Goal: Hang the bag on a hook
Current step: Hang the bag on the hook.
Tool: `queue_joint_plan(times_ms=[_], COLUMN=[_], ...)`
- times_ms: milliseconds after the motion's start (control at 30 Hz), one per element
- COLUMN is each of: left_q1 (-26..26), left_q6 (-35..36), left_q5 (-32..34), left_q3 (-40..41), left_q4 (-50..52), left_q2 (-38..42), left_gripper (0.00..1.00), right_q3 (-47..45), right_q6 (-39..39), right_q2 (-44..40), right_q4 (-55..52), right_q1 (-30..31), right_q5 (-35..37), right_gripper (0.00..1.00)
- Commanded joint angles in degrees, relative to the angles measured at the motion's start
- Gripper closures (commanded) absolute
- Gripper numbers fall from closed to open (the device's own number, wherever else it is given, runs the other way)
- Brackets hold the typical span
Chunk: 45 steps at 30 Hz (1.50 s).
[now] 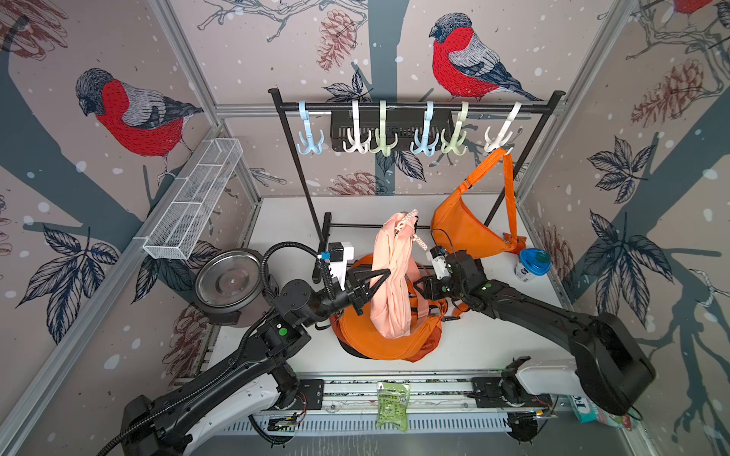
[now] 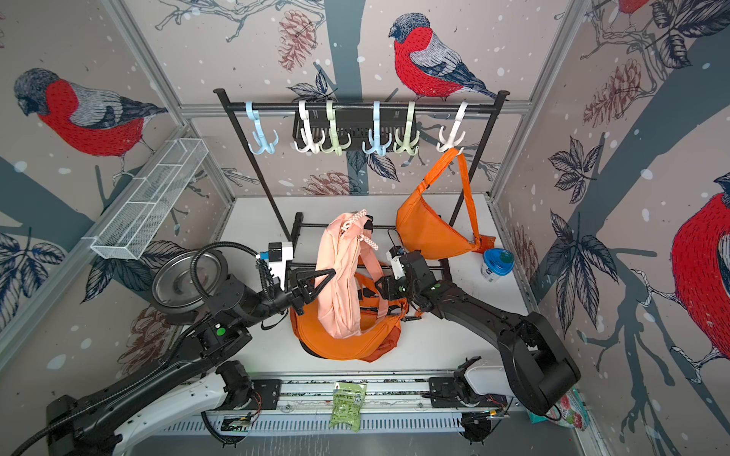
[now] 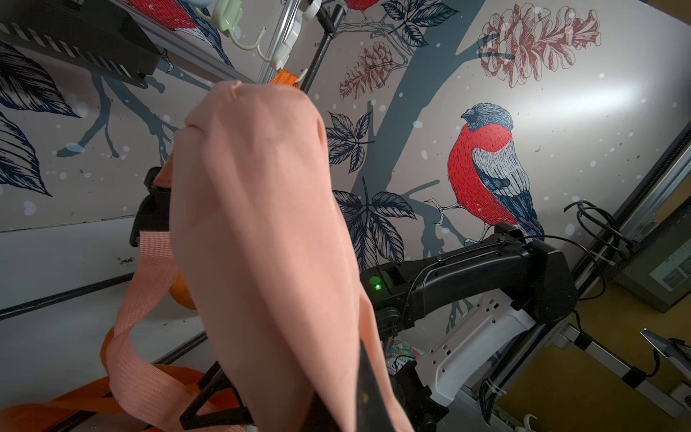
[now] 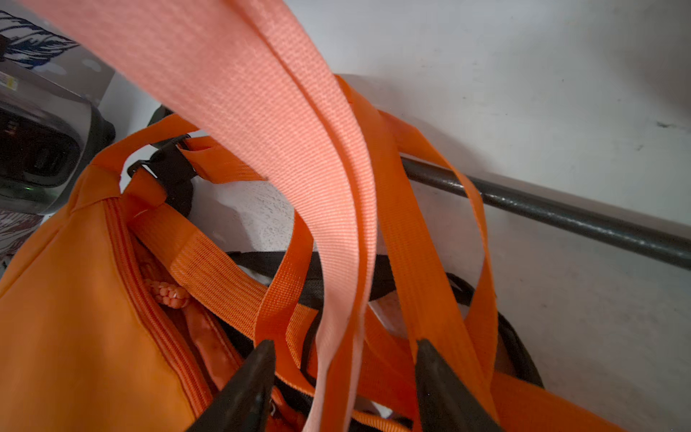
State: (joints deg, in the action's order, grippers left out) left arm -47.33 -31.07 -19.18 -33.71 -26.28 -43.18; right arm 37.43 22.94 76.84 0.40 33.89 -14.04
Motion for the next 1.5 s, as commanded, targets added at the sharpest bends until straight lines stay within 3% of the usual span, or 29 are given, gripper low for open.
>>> queue_joint_plan(times_ms=[0, 133, 167, 633, 833, 1000, 1167, 1467], left_q1=[0.1, 0.1, 0.1, 0.1, 0.0, 0.0, -0.9, -8.1], left_q6=[0.8, 0.9, 1.0, 3.1, 5.3, 5.3, 6.2, 16.8], left_q5=[0.3, 0.7, 0.9, 6.2, 8.2, 9.0, 8.5, 12.2], left_q3=[0.4, 1.1, 1.3, 5.8, 8.1, 10.1, 16.3, 16.5], left_q4=[-1.8, -1.4, -1.3, -2.2, -4.4, -9.3, -24.7, -35.6], left_q2=[1.1, 2.3, 2.6, 6.9, 7.1, 5.6, 4.9, -0.2], left_gripper=[1.00, 1.00, 1.00, 1.00, 1.00, 1.00, 1.00, 1.00], right_q3=[1.3, 2.3, 2.8, 16.8, 23.1, 27.1, 29.3, 34.9], right_q6=[0.7, 0.9, 0.8, -5.7, -10.8, -14.2, -17.1, -22.2], right_q2=[1.8, 2.1, 1.7, -9.2, -12.2, -12.9, -12.9, -12.9], right_q4=[1.6, 0.9, 0.1, -14.0, -14.8, -14.7, -14.1, -11.5], right_q1=[0.6, 1.8, 2.3, 7.5, 8.1, 8.6, 8.7, 5.9], right_q5=[3.0, 6.4, 8.2, 40.3, 48.4, 52.9, 55.2, 51.9], right_gripper=[0.51, 0.89, 0.95, 0.96, 0.96, 0.96, 0.96, 0.95])
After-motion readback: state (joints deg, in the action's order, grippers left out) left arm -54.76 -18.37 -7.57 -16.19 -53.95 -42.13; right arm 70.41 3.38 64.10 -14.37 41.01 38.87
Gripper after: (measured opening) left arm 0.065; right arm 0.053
